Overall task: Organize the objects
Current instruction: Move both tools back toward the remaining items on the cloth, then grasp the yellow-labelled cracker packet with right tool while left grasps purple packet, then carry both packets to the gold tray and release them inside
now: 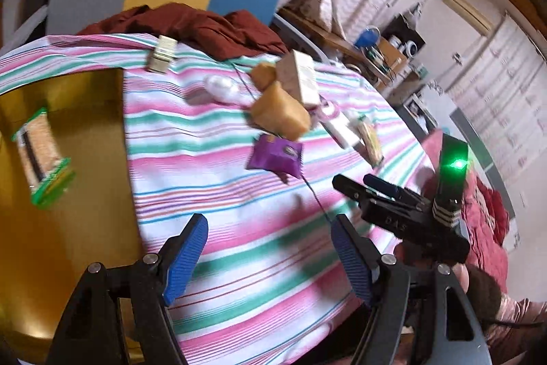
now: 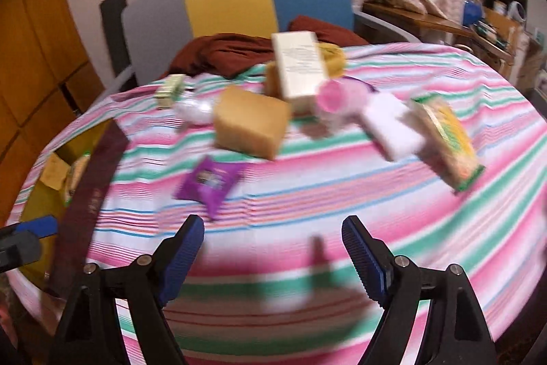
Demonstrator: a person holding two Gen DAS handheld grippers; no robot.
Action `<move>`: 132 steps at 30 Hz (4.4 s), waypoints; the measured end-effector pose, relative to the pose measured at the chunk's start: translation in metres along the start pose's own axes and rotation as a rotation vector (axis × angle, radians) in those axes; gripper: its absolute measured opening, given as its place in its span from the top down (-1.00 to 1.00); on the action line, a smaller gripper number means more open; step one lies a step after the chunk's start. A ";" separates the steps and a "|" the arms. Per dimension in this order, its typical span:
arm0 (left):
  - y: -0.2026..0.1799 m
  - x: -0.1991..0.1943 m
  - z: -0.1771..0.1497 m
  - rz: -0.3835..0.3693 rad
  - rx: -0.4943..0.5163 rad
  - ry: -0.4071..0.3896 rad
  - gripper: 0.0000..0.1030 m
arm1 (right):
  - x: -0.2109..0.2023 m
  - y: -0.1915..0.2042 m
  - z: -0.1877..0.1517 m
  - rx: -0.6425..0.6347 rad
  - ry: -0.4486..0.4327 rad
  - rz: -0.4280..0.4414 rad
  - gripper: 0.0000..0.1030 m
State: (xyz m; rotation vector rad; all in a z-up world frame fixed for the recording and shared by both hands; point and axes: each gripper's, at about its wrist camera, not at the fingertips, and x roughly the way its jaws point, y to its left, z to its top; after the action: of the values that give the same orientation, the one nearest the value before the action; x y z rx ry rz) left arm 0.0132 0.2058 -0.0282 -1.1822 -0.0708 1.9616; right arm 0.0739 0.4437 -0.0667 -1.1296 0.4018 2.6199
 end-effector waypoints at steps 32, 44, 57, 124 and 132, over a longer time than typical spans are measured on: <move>-0.036 0.063 0.006 0.059 0.085 0.136 -0.47 | 0.052 -0.159 0.062 -0.024 -0.052 -0.163 -0.19; -0.048 0.099 0.033 0.169 0.154 0.106 -0.63 | 0.050 -0.150 0.054 0.016 -0.101 -0.187 -0.11; -0.037 0.151 0.056 0.193 0.180 0.071 -0.61 | 0.052 -0.145 0.050 -0.004 -0.127 -0.238 -0.10; -0.019 0.121 0.013 0.127 0.178 -0.098 -0.04 | 0.002 -0.064 -0.014 0.168 -0.123 -0.054 0.25; -0.012 0.106 0.002 0.113 0.142 -0.078 -0.01 | -0.015 -0.059 -0.015 0.203 -0.128 -0.022 0.26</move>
State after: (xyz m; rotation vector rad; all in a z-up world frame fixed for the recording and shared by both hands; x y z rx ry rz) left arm -0.0039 0.2858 -0.0972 -1.0375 0.0953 2.0747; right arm 0.1134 0.4910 -0.0743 -0.8911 0.6077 2.5460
